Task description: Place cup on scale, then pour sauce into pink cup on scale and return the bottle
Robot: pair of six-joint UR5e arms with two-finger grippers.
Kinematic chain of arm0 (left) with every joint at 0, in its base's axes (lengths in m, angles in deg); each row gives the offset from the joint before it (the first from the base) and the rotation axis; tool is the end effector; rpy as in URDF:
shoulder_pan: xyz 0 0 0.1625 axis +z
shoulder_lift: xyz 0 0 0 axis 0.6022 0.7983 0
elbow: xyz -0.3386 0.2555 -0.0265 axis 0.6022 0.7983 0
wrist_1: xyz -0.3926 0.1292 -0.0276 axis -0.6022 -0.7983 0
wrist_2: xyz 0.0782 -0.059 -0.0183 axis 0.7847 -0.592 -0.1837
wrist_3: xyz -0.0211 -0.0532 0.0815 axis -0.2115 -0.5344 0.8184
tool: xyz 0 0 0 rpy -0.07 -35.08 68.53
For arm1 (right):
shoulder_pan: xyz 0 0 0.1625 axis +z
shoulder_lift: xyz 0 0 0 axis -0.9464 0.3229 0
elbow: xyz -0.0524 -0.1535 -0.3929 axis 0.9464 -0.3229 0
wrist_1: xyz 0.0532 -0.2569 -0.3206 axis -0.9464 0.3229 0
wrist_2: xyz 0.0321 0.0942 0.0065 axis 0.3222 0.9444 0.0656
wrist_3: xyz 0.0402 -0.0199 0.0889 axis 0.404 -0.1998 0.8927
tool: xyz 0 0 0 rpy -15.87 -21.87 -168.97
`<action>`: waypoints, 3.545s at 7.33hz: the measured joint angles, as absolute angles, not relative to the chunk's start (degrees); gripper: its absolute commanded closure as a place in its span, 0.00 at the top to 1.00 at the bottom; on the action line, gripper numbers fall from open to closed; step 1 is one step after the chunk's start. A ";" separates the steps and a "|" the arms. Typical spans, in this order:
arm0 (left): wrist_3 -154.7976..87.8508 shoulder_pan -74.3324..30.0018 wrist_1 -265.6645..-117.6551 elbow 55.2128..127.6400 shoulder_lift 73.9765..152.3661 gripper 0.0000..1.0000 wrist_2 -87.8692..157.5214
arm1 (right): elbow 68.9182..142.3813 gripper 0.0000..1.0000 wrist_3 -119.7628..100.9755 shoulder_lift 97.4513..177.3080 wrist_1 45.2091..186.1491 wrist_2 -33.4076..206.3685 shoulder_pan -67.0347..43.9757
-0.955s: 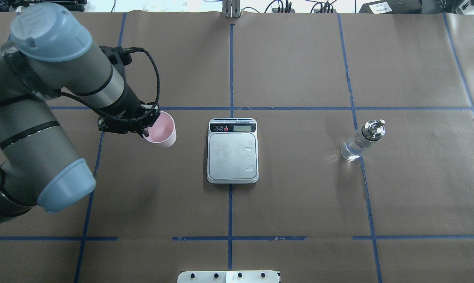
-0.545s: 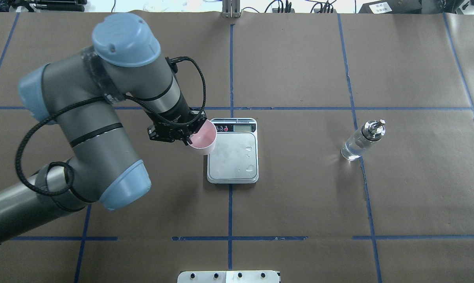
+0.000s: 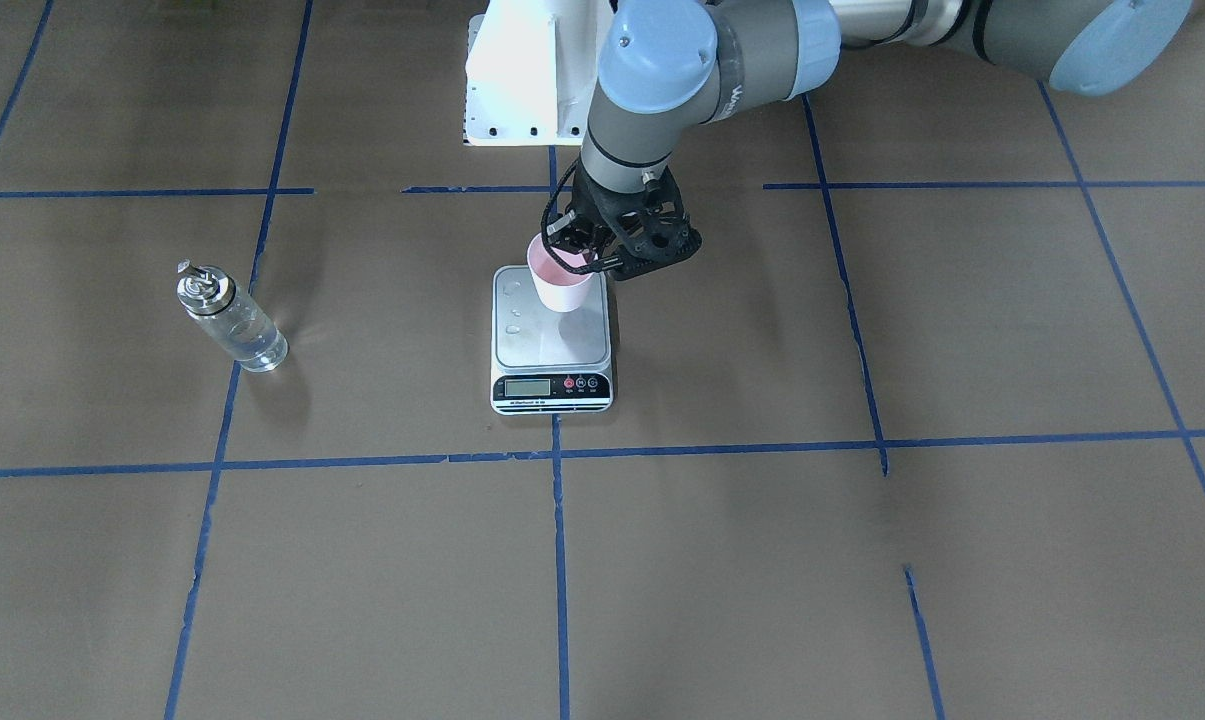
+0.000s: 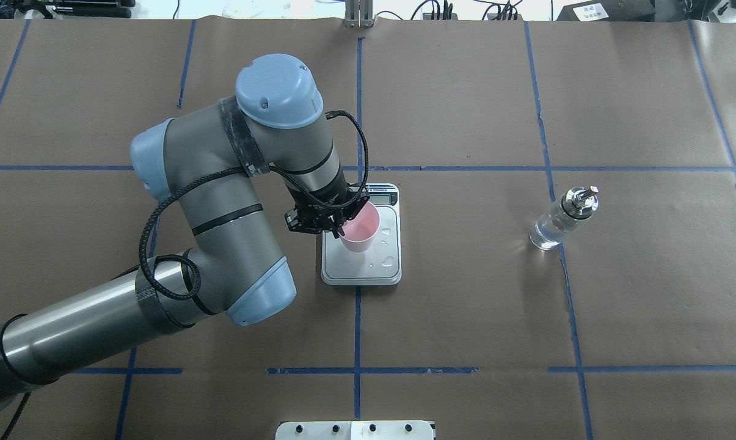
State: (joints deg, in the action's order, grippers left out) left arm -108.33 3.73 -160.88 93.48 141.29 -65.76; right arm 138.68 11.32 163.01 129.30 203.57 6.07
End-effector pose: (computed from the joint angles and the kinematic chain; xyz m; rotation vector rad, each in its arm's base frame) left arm 0.5347 -0.4473 0.1312 -0.2796 0.9069 -0.3044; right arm -0.0365 -0.4183 0.3918 0.0847 -0.9804 0.1618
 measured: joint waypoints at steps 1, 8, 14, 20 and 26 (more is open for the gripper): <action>-108.44 4.43 -161.70 92.67 141.41 0.00 -65.74 | 140.83 1.00 13.43 163.71 129.34 203.45 4.92; -108.11 4.99 -162.94 91.78 141.48 0.00 -64.11 | 145.13 1.00 19.53 164.00 129.32 201.50 0.10; -107.79 4.49 -166.20 90.06 141.32 1.00 -62.94 | 149.18 1.00 27.55 163.99 129.28 197.97 -5.77; -93.31 -9.14 -159.73 101.03 136.70 1.00 -67.36 | 158.15 1.00 45.04 164.13 129.28 178.32 -26.07; -71.52 -18.42 -158.89 112.49 121.34 1.00 -70.21 | 156.48 1.00 54.70 173.96 117.38 136.72 -53.66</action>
State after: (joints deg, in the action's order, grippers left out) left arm -71.52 -18.42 -158.89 112.49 121.34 -70.21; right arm 156.48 54.70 173.96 117.38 136.72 -53.66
